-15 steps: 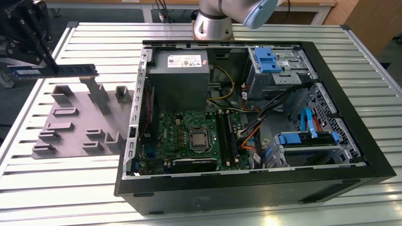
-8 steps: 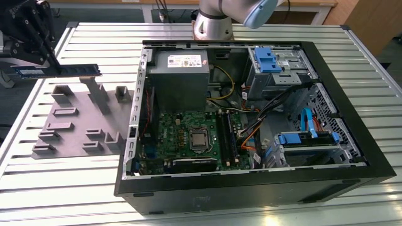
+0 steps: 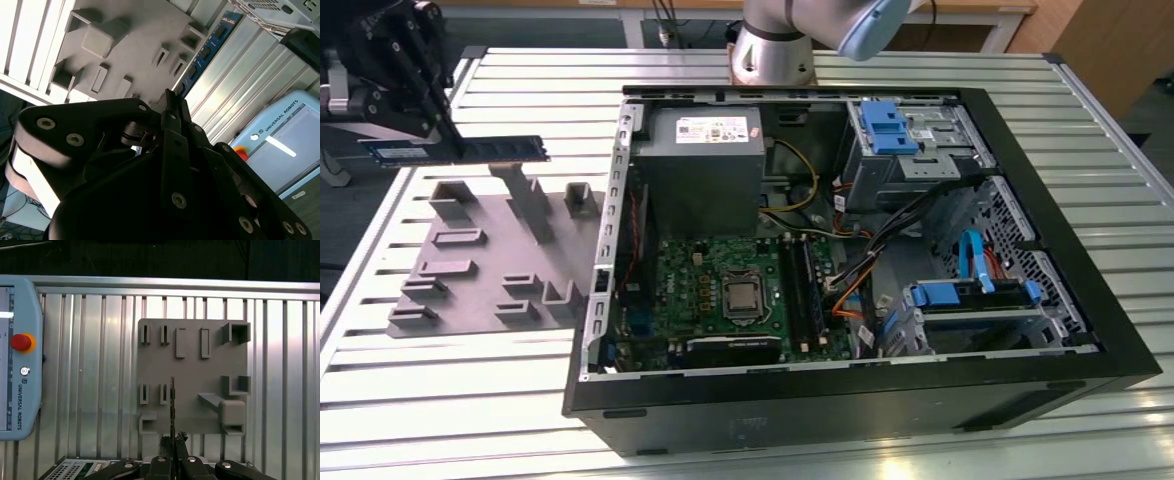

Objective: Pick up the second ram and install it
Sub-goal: 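Pick up the second ram and move it above second insertion slot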

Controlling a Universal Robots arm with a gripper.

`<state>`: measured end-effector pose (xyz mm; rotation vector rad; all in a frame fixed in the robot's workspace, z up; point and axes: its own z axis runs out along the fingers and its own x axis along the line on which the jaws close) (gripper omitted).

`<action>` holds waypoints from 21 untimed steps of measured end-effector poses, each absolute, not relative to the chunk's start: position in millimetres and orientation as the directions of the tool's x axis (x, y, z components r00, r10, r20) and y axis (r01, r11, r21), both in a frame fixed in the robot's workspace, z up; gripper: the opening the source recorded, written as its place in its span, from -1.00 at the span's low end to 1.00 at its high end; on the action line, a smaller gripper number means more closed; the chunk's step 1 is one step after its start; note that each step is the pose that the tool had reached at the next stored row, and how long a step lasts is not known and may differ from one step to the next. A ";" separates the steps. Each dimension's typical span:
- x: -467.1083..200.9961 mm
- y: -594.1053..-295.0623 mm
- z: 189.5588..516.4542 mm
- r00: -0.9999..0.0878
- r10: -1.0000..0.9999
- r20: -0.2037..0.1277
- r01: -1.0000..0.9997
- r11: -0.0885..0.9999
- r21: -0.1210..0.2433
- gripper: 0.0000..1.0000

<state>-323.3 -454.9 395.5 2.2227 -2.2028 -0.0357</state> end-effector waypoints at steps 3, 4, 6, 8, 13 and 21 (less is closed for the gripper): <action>-317.4 -454.9 395.4 0.009 -1.000 -0.008 -1.000 -0.009 0.025 -0.72; -315.5 -454.9 395.5 0.009 -1.000 -0.008 -1.000 -0.009 0.025 -0.72; -311.5 -454.9 395.4 0.009 -1.000 -0.008 -1.000 -0.009 0.025 -0.72; -307.6 -454.9 395.4 0.009 -1.000 -0.008 -1.000 -0.009 0.025 -0.72; -297.7 -454.9 395.4 0.009 -1.000 -0.008 -1.000 -0.009 0.025 -0.72; -279.9 -454.9 395.4 0.009 -1.000 -0.008 -1.000 -0.009 0.025 -0.72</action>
